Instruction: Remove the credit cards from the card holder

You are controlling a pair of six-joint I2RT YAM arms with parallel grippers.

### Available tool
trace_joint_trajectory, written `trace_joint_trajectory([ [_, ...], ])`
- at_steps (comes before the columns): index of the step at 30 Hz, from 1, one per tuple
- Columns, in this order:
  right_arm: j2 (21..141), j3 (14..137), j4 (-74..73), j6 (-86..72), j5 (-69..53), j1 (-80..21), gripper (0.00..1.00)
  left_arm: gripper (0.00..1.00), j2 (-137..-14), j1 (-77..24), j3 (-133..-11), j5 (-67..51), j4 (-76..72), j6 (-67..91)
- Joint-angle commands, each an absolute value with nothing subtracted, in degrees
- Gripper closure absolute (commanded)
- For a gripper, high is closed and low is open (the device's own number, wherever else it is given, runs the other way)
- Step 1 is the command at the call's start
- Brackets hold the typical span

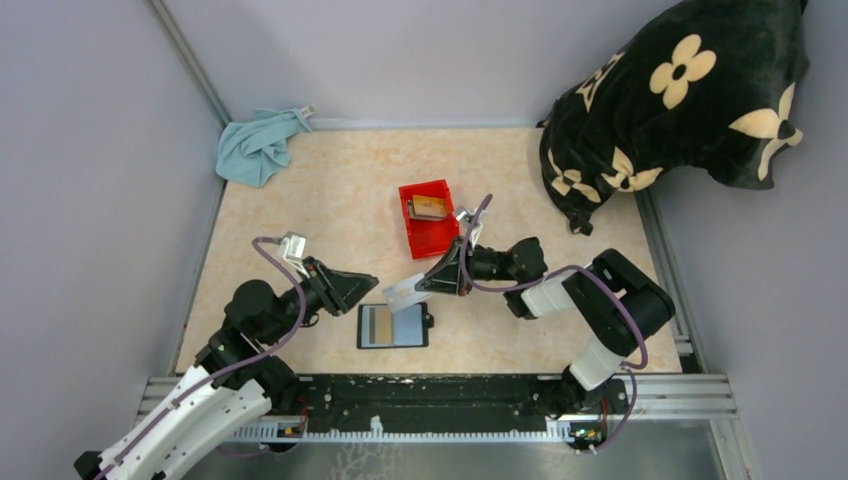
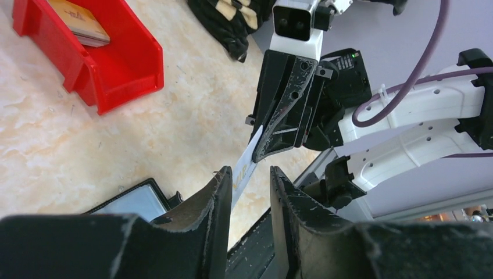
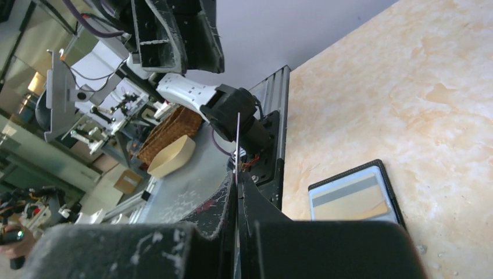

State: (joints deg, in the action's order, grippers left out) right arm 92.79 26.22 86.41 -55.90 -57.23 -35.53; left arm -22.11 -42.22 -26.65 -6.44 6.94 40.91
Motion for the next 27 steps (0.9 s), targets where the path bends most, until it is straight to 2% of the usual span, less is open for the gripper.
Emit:
trace_joint_trajectory([
  [1,92.1,25.8,98.7,-57.7,-53.1,-34.6,1.0,0.64,-20.8,-42.0,-25.7,-4.1,7.5,41.2],
  [10,91.2,27.0,98.8,-58.5,-51.5,-34.3,1.0,0.61,-21.5,-42.0,-18.7,-12.5,-4.1,44.9],
  [27,88.7,27.1,98.8,-59.6,-50.5,-34.3,1.0,0.61,-23.1,-42.0,-19.6,-11.6,-3.2,43.8],
])
